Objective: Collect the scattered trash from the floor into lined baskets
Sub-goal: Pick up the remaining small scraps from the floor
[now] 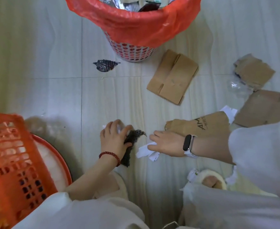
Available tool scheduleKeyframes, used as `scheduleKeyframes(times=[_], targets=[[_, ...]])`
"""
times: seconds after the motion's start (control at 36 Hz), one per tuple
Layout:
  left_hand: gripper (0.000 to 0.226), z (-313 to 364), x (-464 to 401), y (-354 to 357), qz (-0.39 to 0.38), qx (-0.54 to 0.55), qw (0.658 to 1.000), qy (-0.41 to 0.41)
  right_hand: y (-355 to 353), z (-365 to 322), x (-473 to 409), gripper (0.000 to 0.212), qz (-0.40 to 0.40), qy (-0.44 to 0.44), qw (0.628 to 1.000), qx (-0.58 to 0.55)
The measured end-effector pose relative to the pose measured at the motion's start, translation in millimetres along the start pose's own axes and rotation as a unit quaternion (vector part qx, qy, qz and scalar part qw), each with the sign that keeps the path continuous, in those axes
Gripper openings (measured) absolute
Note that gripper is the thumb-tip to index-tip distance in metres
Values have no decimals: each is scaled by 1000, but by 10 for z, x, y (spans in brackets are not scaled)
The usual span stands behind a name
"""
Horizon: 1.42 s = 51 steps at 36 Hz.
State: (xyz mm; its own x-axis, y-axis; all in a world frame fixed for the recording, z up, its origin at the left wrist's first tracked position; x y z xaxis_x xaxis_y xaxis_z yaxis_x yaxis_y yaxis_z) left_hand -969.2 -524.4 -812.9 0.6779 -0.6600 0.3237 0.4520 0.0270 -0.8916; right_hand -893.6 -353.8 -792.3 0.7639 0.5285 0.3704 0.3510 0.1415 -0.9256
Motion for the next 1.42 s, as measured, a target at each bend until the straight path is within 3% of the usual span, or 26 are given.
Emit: scheduleKeyframes(times=[0.08, 0.17, 0.22, 0.31, 0.39, 0.47, 0.56, 0.61, 0.69, 0.75, 0.81, 0.92, 0.97, 1.03, 1.14, 1.19, 1.25, 1.33, 1.42], targets=[[43, 35, 16, 42, 72, 14, 994, 85, 33, 65, -2, 62, -31, 32, 997, -64], [24, 34, 24, 124, 86, 69, 983, 146, 15, 180, -7, 41, -71, 104, 975, -182], [26, 4, -1, 135, 67, 114, 983, 125, -26, 244, 3, 35, -84, 158, 953, -243], [17, -64, -125, -57, 84, 181, 979, 35, -268, 379, 1, 29, -34, 222, 925, -305], [11, -74, -348, -535, 192, 229, 954, -6, -599, 612, 5, 18, 46, 252, 880, -399], [12, 32, -568, -1165, 306, 269, 913, -10, -1076, 901, 31, 16, 178, 271, 824, -465], [17, 185, -709, -1853, 435, 265, 859, 52, -1660, 1161, 74, 7, 315, 280, 768, -482], [19, 279, -777, -2254, 505, 244, 822, 100, -2050, 1301, 98, 13, 398, 270, 725, -493], [17, 408, -952, -2733, 554, 244, 786, 130, -2497, 1534, 74, 21, 489, 283, 670, -481], [17, 503, -1133, -3022, 556, 263, 778, 131, -2679, 1718, -32, 14, 499, 302, 659, -474], [17, 556, -1380, -3234, 519, 270, 803, 115, -2783, 1913, -184, 15, 471, 335, 670, -466], [35, 514, -1896, -3279, 314, 115, 942, 35, -2806, 2157, -429, 37, 378, 403, 742, -380], [50, 478, -1909, -3235, 258, 79, 963, 6, -2760, 2157, -452, 43, 360, 428, 763, -324], [54, 436, -1776, -3204, 303, 67, 950, 44, -2736, 2045, -417, 43, 410, 414, 760, -287], [36, 199, -1292, -2914, 504, 117, 843, 147, -2577, 1618, -279, 31, 573, 266, 748, -203], [29, 20, -1098, -2562, 523, 131, 832, 130, -2348, 1361, -250, 26, 575, 185, 780, -165], [27, -179, -1009, -2123, 477, 136, 864, 88, -1987, 1147, -298, 25, 503, 125, 842, -151], [39, -429, -1103, -1433, 322, 113, 939, 30, -1311, 893, -457, 32, 263, 126, 935, -202], [49, -608, -1343, -970, 137, 10, 990, -12, -711, 727, -598, 44, 34, 170, 965, -197]])
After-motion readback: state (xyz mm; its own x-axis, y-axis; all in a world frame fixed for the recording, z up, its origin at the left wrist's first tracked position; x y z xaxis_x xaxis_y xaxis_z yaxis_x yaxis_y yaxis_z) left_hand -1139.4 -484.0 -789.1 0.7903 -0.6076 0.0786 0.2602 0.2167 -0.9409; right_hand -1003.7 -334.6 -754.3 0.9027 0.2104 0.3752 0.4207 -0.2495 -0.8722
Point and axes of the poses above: each hand's wrist, its own x-axis away from the middle knuckle, its own y-axis out of the palm, z = x × y, the point moved 3 cm from there along -x, towards the middle knuckle, and after that the axes turned 9 degrees about y, right-handed, at the moved point
